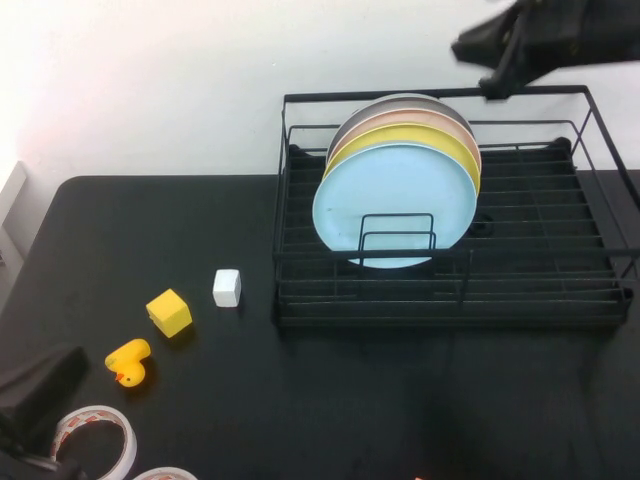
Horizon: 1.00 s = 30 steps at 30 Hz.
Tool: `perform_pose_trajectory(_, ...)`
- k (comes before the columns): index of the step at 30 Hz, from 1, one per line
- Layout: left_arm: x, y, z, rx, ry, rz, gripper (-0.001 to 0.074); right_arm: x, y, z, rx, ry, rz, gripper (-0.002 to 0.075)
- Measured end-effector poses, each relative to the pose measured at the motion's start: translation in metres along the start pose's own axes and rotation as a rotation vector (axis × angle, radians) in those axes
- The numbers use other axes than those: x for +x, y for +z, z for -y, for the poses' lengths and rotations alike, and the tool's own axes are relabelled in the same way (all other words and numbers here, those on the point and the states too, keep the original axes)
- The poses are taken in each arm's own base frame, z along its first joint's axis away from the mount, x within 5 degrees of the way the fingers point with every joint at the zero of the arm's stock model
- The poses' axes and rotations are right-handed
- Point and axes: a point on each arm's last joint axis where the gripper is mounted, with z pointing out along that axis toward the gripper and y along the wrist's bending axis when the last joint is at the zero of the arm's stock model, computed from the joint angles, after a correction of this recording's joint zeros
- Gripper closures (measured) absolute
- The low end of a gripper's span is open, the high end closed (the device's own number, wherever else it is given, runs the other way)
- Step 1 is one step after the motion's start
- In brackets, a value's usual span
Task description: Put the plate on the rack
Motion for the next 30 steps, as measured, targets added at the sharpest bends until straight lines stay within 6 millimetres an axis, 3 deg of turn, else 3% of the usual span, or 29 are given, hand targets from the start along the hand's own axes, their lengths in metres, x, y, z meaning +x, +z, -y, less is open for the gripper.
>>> perform_pose_trajectory(3,-0.001,0.0,-0.009,-0.099,0.019,0.015,0.0736,-0.024,-0.031,-0.009,-0.033,0.013,0.043,0.0701)
perform_pose_trajectory(7,-0.002,-0.001,-0.015,-0.167,0.022,0.022,0.0736,-0.048,-0.067,-0.026,-0.123,0.007,0.07,0.0721)
perform_pose_trajectory(15,-0.002,-0.001,-0.016,-0.178,0.022,0.023,0.0737,-0.07,-0.13,-0.06,-0.185,-0.017,0.14,0.0724)
perform_pose_trajectory(23,-0.002,-0.001,-0.016,-0.178,0.022,0.023,0.0737,-0.034,-0.178,-0.106,-0.088,0.047,0.246,0.0724)
perform_pose_trajectory(30,-0.002,-0.001,-0.016,-0.178,0.022,0.023,0.0737,0.006,-0.233,-0.156,0.003,0.052,0.335,0.0724)
